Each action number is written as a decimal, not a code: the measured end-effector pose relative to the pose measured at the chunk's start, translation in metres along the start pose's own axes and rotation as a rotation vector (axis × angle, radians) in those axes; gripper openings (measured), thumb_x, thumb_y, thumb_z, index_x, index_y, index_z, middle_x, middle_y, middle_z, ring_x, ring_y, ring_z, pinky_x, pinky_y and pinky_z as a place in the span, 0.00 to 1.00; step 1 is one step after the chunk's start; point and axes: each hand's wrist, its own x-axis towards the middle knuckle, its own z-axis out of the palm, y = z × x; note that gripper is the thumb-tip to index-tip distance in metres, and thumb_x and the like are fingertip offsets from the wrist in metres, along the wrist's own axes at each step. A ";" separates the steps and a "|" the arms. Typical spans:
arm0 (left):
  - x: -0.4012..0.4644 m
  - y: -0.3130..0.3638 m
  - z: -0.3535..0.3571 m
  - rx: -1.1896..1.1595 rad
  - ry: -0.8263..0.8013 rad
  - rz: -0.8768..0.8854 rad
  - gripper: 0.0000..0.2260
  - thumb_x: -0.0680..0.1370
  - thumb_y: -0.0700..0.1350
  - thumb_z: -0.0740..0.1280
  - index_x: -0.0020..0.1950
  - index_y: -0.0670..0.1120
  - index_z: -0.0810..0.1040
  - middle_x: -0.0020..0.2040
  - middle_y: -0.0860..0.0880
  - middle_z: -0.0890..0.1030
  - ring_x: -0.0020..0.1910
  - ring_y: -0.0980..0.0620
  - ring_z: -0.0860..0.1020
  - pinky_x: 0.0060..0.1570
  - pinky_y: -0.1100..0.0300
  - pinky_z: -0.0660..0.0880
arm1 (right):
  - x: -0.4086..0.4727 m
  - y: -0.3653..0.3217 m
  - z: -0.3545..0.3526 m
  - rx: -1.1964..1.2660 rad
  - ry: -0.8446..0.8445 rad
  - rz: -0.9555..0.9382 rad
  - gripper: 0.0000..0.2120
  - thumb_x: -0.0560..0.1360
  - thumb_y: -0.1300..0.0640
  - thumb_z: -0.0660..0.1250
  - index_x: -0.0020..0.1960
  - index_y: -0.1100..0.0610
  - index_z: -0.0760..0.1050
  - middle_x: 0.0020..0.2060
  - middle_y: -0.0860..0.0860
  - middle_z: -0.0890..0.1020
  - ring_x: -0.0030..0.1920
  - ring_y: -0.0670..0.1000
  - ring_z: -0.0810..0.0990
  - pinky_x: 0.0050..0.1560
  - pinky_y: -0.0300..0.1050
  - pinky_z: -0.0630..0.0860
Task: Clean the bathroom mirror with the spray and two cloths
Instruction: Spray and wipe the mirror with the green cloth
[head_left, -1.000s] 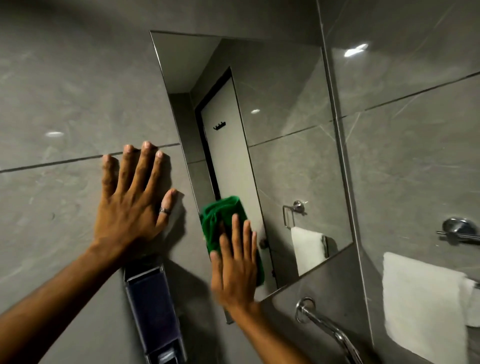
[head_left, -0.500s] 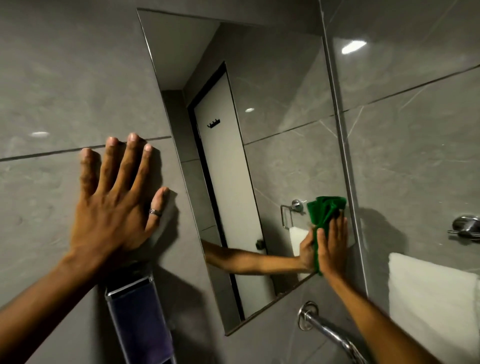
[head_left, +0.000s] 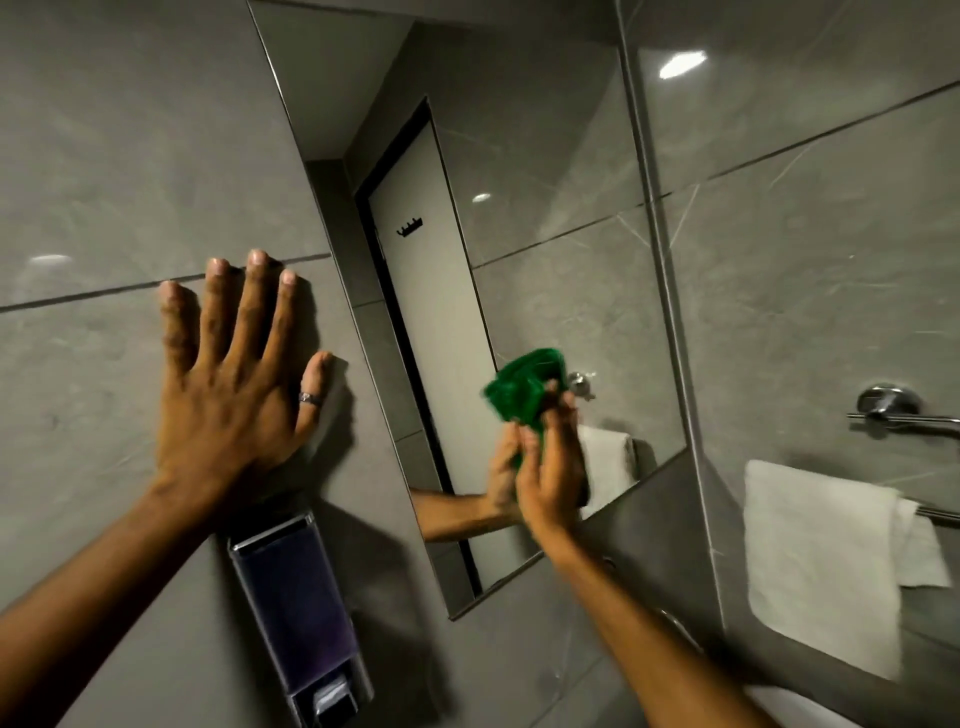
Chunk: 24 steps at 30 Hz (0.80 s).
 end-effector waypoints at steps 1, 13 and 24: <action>-0.001 0.000 -0.005 -0.005 -0.027 -0.001 0.36 0.81 0.64 0.48 0.85 0.47 0.45 0.86 0.45 0.43 0.85 0.43 0.41 0.82 0.41 0.36 | -0.014 -0.024 0.005 0.055 -0.036 -0.028 0.24 0.82 0.46 0.54 0.70 0.58 0.72 0.71 0.59 0.73 0.72 0.54 0.70 0.72 0.39 0.63; -0.097 0.034 -0.139 -1.111 -0.390 -0.385 0.25 0.82 0.52 0.60 0.78 0.48 0.68 0.80 0.47 0.68 0.82 0.50 0.60 0.81 0.51 0.61 | -0.165 -0.172 -0.120 1.267 -0.332 1.237 0.26 0.75 0.37 0.61 0.62 0.54 0.80 0.53 0.55 0.86 0.50 0.56 0.85 0.52 0.49 0.80; -0.436 0.140 -0.262 -1.912 -1.107 -1.842 0.11 0.76 0.35 0.69 0.57 0.40 0.83 0.50 0.44 0.89 0.44 0.49 0.88 0.51 0.51 0.85 | -0.366 -0.148 -0.216 0.860 -0.757 1.697 0.21 0.70 0.44 0.65 0.50 0.60 0.85 0.44 0.57 0.87 0.43 0.55 0.86 0.49 0.49 0.82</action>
